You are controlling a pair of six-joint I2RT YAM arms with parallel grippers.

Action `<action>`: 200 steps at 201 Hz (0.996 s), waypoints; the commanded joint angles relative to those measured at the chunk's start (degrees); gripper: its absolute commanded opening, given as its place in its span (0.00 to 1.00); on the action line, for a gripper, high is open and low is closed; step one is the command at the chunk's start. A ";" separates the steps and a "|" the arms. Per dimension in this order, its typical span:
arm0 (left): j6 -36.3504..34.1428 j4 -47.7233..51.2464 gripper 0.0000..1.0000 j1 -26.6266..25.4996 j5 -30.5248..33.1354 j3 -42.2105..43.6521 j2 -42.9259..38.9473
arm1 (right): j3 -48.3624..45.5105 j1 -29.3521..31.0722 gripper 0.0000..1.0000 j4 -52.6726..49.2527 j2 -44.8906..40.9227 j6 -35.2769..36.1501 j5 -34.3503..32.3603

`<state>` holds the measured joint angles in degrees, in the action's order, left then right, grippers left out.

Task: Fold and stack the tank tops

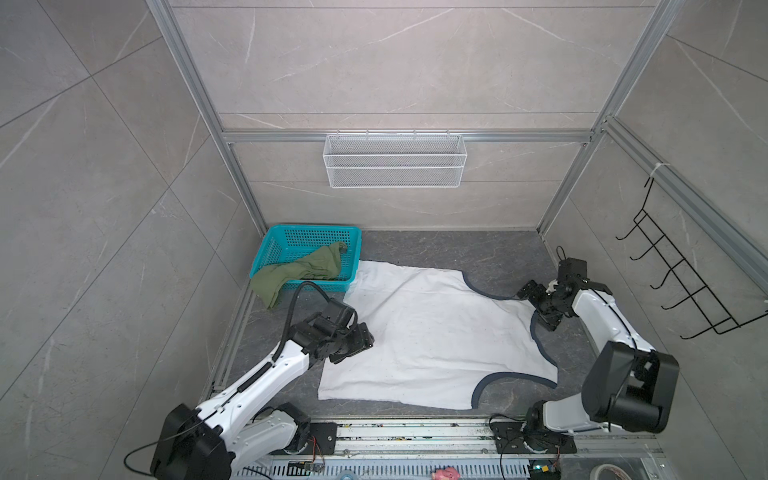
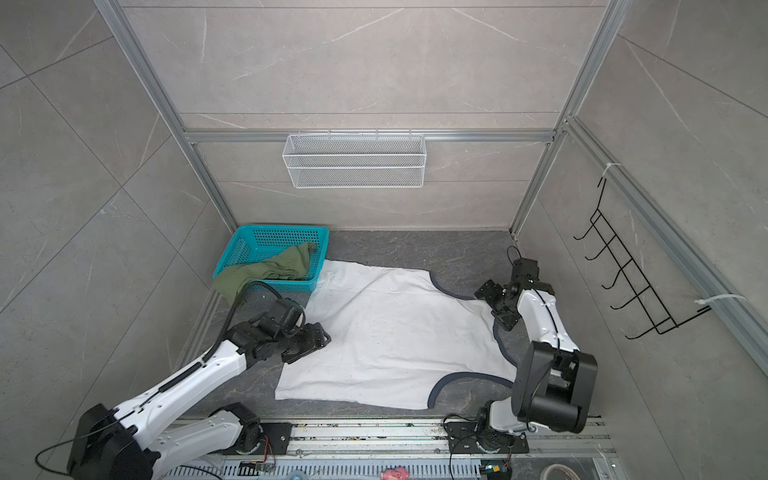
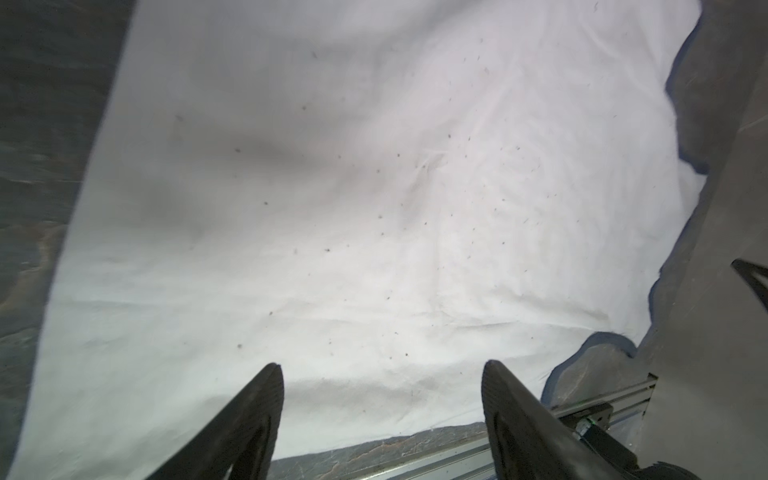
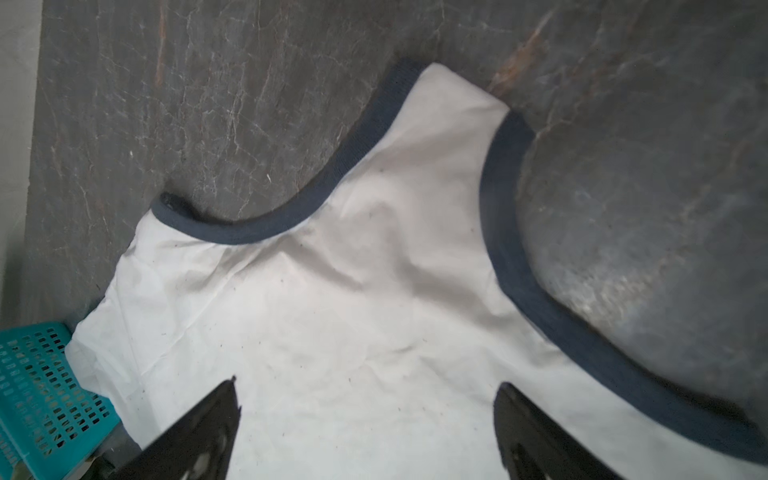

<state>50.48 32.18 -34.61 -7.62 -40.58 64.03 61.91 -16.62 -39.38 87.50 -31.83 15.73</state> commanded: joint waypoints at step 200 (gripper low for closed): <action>7.87 -16.13 0.81 -27.13 2.33 0.97 22.31 | 31.44 -7.07 0.89 1.48 39.33 -4.75 -8.81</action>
<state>56.40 15.84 -57.36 -1.50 -38.06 80.93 90.26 -22.28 -35.40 121.82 -35.38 8.12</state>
